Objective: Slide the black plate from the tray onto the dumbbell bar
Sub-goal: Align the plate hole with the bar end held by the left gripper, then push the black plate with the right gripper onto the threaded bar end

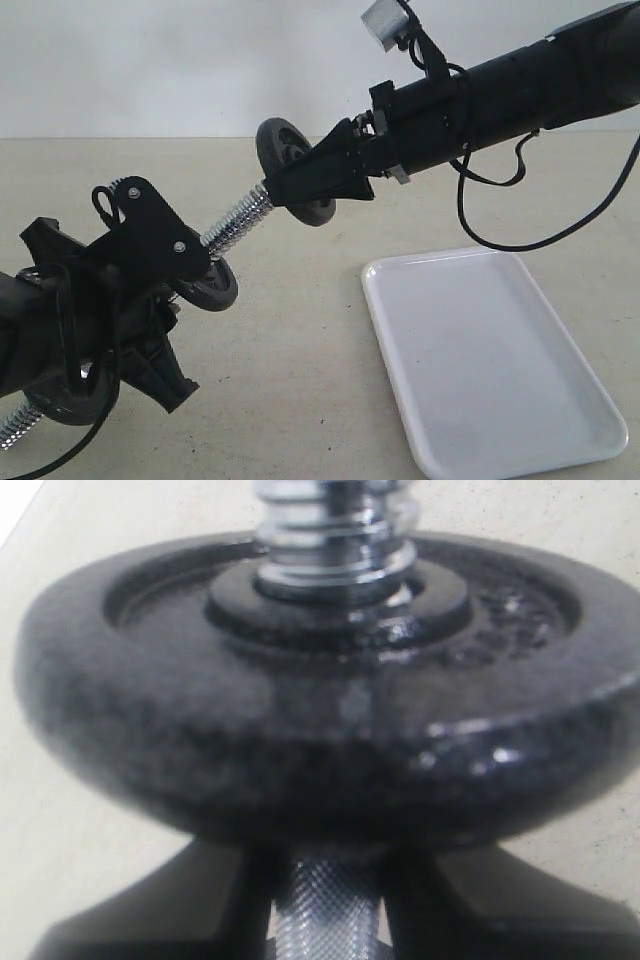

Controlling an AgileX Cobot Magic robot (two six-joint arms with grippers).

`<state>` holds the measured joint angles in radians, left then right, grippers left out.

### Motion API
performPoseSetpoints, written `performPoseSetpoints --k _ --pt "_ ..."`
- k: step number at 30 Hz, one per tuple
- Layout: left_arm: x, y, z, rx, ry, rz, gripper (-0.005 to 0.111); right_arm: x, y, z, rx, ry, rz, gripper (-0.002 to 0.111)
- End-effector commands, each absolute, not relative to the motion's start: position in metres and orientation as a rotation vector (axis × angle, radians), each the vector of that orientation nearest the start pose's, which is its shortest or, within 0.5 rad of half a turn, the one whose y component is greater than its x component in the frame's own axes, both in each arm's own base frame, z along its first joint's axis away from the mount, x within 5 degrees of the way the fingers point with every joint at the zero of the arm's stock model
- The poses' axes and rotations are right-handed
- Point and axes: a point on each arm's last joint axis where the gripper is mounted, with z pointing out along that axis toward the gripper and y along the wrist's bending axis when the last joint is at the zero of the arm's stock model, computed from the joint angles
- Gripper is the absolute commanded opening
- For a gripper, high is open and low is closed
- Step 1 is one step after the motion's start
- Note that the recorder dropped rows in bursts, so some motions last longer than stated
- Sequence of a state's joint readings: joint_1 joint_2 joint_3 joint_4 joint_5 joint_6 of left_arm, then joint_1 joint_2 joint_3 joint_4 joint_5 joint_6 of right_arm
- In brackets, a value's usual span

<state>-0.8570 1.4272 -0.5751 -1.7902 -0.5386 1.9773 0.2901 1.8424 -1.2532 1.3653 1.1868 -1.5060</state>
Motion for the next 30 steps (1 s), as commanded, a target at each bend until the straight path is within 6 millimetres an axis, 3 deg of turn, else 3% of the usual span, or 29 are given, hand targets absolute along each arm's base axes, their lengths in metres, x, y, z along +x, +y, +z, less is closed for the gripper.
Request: performPoseSetpoints --k 1,9,22,30 --pt "0.199 -0.156 0.209 0.902 2.054 0.316 0.004 0.32 0.192 0.264 -1.145 1.79 1.395 0.0" --pt "0.199 -0.156 0.209 0.901 2.054 0.316 0.004 0.31 0.207 0.264 -1.206 1.761 1.414 0.0" --pt "0.199 -0.156 0.209 0.893 2.058 0.325 0.004 0.311 0.207 0.263 -1.21 1.767 1.401 0.0" --pt "0.199 -0.156 0.209 0.893 2.058 0.325 0.004 0.316 0.205 0.258 -1.193 1.833 1.305 0.0"
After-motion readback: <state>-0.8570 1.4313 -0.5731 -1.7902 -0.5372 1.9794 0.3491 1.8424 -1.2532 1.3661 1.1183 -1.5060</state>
